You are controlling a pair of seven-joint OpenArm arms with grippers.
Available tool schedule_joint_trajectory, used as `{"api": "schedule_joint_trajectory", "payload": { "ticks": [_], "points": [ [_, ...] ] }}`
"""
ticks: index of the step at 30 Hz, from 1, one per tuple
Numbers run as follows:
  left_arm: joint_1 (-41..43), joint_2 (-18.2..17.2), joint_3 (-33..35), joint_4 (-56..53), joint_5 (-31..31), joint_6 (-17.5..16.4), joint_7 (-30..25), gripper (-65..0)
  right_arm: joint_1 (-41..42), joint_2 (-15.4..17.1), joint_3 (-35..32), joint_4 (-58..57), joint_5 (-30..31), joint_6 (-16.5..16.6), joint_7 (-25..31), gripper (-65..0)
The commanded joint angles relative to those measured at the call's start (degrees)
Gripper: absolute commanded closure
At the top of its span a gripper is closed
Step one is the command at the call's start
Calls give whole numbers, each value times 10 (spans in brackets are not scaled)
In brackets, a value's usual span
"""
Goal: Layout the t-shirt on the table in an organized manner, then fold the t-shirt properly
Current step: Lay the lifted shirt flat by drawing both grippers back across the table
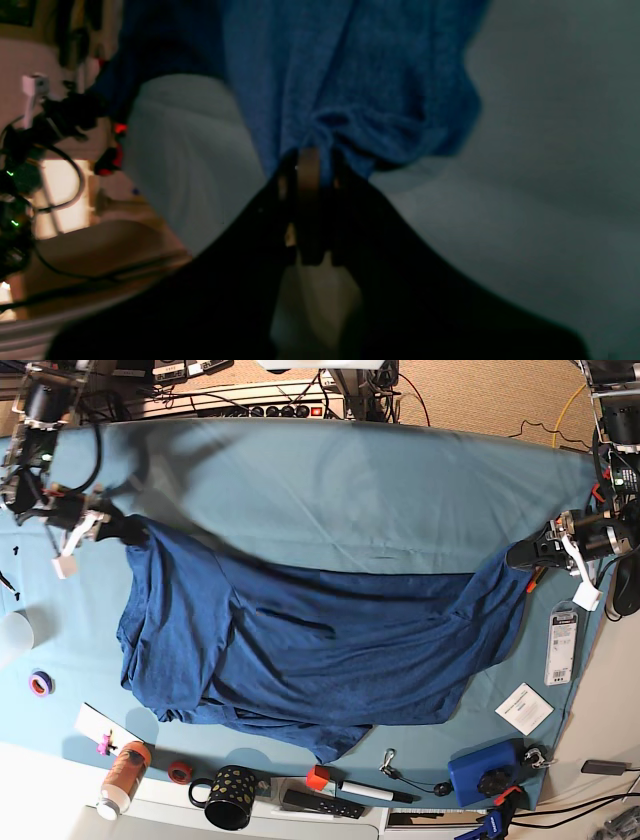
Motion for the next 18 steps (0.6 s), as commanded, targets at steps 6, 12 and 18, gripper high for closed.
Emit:
{"api": "schedule_joint_trajectory", "payload": {
  "ticks": [6, 12, 18],
  "points": [
    [-6, -25, -5, 8, -16, -5, 30, 0, 7, 77, 3, 9, 18, 1, 8, 0],
    [8, -25, -5, 8, -16, -5, 36, 0, 6, 91, 3, 9, 18, 1, 8, 0],
    [18, -25, -5, 8, 0, -5, 36, 0, 6, 92, 3, 9, 18, 1, 8, 0]
  ]
}}
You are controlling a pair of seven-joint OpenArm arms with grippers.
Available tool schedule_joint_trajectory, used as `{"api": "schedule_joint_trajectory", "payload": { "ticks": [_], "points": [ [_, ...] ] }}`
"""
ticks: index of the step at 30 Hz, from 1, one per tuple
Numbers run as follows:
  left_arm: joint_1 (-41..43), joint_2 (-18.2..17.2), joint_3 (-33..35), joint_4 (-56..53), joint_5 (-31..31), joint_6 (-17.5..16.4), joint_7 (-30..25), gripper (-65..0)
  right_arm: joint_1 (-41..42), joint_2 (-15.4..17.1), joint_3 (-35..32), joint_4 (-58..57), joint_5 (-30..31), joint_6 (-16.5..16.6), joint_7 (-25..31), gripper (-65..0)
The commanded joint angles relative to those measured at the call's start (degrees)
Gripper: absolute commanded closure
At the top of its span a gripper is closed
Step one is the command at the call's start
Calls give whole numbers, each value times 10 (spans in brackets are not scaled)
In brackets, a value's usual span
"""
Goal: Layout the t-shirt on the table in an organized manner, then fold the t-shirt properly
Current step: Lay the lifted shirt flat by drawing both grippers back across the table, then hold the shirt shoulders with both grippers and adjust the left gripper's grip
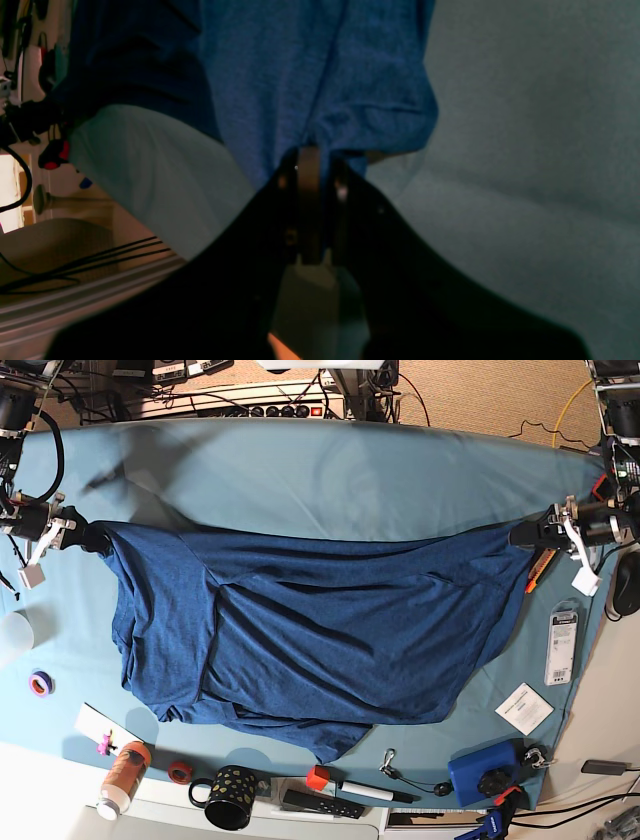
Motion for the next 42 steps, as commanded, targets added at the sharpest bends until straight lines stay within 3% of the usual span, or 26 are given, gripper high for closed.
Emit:
{"api": "schedule_joint_trajectory", "payload": {
  "ticks": [1, 7, 11, 18, 23, 33, 42],
  "points": [
    [-6, -14, -5, 8, -2, -4, -2, 0, 6, 18, 5, 9, 17, 1, 8, 0],
    [-7, -15, -5, 8, -2, -4, -27, 0, 6, 18, 5, 9, 17, 1, 8, 0],
    [-10, -14, -5, 8, -2, -4, -51, -177, 6, 18, 5, 9, 17, 1, 8, 0],
    [-11, -15, -5, 8, -2, -4, -51, -197, 6, 18, 5, 9, 17, 1, 8, 0],
    [-13, -13, -5, 8, -2, -4, -101, -278, 6, 18, 5, 9, 17, 1, 8, 0],
    [-94, 24, -3, 8, 91, -4, -140, -279, 6, 18, 5, 9, 17, 1, 8, 0],
    [-105, 25, 38, 8, 140, 42, -172, -279, 6, 18, 5, 9, 17, 1, 8, 0]
  ]
}}
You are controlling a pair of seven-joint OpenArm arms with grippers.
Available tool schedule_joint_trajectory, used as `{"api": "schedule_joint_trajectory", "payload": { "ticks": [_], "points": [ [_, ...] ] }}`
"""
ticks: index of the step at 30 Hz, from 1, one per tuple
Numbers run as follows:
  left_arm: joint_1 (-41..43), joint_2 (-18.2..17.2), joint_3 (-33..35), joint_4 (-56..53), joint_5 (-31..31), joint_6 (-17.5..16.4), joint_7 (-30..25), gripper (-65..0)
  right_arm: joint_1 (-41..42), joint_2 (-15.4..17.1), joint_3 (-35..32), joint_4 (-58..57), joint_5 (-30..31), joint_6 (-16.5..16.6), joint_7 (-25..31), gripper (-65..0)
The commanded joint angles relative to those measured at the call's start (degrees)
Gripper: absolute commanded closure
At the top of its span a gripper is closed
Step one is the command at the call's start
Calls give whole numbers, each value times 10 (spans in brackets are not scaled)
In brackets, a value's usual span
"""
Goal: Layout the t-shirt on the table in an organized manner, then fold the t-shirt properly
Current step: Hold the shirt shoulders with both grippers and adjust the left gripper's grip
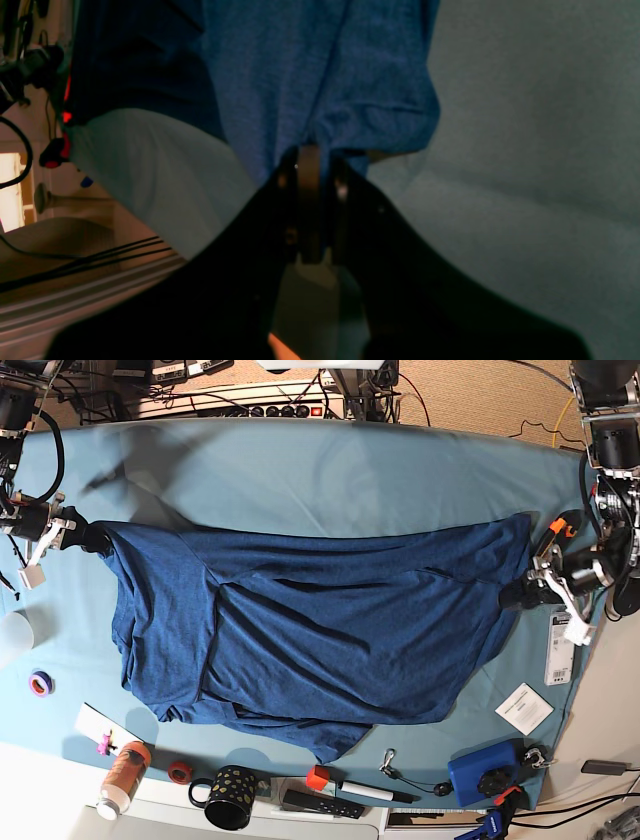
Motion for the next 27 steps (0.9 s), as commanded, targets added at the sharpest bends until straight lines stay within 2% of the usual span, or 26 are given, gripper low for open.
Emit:
{"api": "schedule_joint_trajectory", "payload": {
  "ticks": [1, 5, 10, 17, 27],
  "points": [
    [-11, -11, 2, 8, -8, -4, -10, -279, 6, 18, 5, 8, 15, 1, 8, 0],
    [-11, -9, 12, 8, 1, -4, -11, -279, 6, 18, 5, 8, 15, 1, 8, 0],
    [-11, -9, 12, 8, 46, -3, -32, -279, 6, 18, 5, 8, 15, 1, 8, 0],
    [-11, -7, 12, 8, 47, -4, -34, -279, 6, 18, 5, 8, 15, 1, 8, 0],
    [-11, 40, 12, -20, 96, -8, -62, -279, 6, 18, 5, 8, 15, 1, 8, 0]
  ]
}}
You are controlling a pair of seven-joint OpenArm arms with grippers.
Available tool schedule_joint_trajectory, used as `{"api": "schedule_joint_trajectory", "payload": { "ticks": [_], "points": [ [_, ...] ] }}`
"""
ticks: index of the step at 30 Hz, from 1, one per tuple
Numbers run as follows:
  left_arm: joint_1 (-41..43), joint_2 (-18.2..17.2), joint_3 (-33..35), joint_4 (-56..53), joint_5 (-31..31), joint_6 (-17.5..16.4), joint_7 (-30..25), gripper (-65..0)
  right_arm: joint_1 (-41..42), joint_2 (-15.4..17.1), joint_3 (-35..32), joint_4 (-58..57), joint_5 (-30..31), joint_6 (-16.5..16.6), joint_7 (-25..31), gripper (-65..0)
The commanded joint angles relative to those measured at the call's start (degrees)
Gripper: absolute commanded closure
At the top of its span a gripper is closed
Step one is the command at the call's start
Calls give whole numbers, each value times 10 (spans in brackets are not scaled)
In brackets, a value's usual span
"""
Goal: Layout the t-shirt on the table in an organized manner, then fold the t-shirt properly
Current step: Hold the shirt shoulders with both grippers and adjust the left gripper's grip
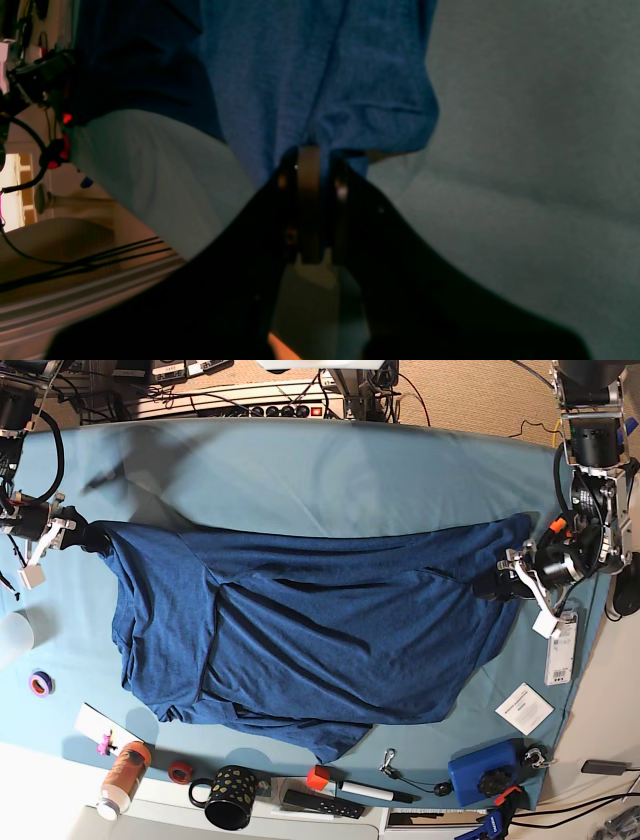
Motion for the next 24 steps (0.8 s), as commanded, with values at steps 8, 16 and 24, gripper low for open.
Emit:
{"api": "schedule_joint_trajectory", "payload": {
  "ticks": [8, 16, 24],
  "points": [
    [-8, -8, -3, -4, 11, -1, -1, -89, 6, 18, 5, 8, 15, 1, 8, 0],
    [-8, -11, -3, -4, 10, -4, -2, 0, 6, 18, 5, 8, 15, 1, 8, 0],
    [-8, -54, -6, -3, -89, -43, 0, 0, 6, 18, 5, 8, 15, 1, 8, 0]
  ]
}}
